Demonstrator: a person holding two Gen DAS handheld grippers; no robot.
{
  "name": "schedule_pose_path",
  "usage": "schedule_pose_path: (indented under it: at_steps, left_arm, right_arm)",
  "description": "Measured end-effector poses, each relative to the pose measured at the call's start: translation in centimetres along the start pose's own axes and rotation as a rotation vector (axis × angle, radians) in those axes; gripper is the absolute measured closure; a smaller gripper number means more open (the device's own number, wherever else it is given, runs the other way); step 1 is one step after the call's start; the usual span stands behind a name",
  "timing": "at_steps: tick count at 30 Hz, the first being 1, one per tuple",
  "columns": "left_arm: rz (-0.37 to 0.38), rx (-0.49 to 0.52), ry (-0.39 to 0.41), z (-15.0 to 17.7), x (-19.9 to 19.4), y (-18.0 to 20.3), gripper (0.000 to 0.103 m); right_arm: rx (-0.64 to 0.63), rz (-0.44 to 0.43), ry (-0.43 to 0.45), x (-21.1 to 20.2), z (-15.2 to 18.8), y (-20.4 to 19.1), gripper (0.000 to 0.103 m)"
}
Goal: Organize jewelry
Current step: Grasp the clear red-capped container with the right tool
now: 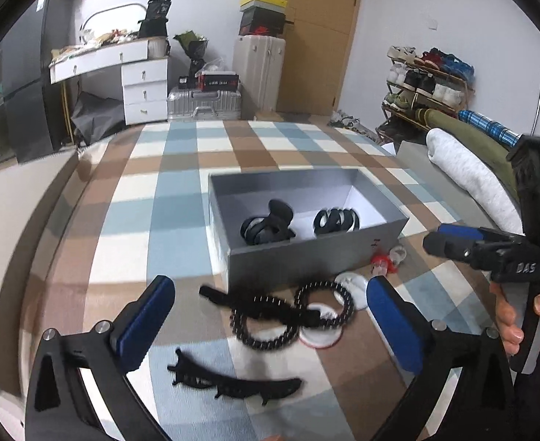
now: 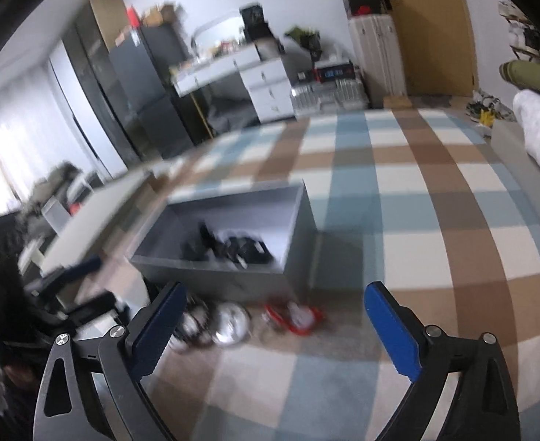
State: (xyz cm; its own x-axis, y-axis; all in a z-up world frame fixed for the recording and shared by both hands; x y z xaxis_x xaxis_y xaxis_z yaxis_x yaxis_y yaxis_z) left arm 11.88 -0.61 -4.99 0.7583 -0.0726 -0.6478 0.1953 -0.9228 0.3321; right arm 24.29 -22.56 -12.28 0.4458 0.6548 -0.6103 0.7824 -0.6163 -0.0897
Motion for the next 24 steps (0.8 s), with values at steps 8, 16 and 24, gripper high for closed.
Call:
schedule_pose_path:
  at_steps: [8, 16, 24]
  left_arm:
    - [-0.063, 0.023, -0.033, 1.0, 1.0, -1.4, 0.001]
    - [-0.085, 0.041, -0.055, 1.8, 1.3, -2.3, 0.001]
    - [-0.094, 0.037, -0.082, 2.4, 1.6, -2.6, 0.001]
  right_arm:
    - [-0.019, 0.044, -0.118, 1.6, 2.8, 1.4, 0.005]
    - [-0.102, 0.183, -0.230, 3.1, 4.7, 2.8, 0.030]
    - [-0.165, 0.201, -0.234, 3.9, 4.5, 1.8, 0.041]
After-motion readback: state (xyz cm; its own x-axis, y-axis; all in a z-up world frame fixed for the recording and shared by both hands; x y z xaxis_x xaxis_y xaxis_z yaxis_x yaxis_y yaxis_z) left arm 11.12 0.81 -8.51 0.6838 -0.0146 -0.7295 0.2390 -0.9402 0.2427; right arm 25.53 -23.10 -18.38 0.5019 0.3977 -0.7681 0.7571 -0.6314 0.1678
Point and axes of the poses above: each gripper's, at about its wrist camera, not at the fingertips, and x roughly the way its jaws point, y to its right, z to its underside, the point moved 10 cm from there along x, roughly the way its jaws point, and after that the axes turned 14 degrees about -x, right-handed, at the moved point
